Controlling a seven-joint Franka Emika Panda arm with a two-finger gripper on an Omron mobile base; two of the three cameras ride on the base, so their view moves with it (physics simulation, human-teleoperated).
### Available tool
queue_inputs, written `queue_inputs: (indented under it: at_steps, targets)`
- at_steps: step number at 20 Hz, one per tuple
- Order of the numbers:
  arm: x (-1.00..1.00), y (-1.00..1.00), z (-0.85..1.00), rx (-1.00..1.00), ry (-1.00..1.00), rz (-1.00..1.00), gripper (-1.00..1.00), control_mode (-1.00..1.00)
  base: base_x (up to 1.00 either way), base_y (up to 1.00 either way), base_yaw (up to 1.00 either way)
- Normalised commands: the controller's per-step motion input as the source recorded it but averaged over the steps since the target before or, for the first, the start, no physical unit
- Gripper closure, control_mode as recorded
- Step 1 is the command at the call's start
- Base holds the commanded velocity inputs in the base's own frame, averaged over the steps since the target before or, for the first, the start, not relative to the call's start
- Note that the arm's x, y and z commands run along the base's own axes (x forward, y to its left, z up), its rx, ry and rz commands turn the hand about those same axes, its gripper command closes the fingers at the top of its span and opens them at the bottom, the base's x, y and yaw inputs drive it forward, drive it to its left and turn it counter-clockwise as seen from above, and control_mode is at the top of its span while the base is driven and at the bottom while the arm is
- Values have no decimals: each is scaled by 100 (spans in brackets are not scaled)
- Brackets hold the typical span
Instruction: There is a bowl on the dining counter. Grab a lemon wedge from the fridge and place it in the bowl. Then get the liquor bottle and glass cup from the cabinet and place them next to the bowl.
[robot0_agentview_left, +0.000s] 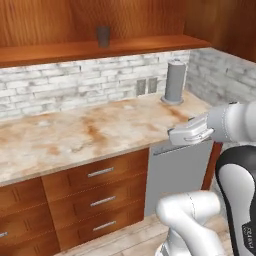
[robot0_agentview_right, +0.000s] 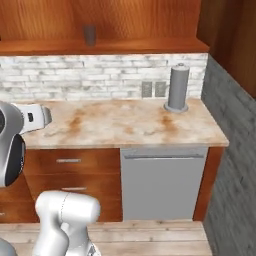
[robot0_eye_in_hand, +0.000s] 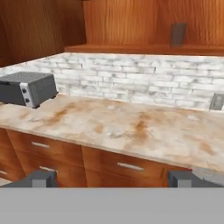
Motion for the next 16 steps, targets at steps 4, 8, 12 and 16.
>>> queue_inputs:
  at_steps: [4, 8, 12, 16]
  targets:
    - [0, 0, 0, 0, 0, 0, -100, 100, 100, 0, 36]
    - [0, 0, 0, 0, 0, 0, -100, 100, 99, -4, 34]
    - [0, 0, 0, 0, 0, 0, -100, 100, 70, -19, 12]
    - [0, 0, 0, 0, 0, 0, -100, 100, 69, -15, 0]
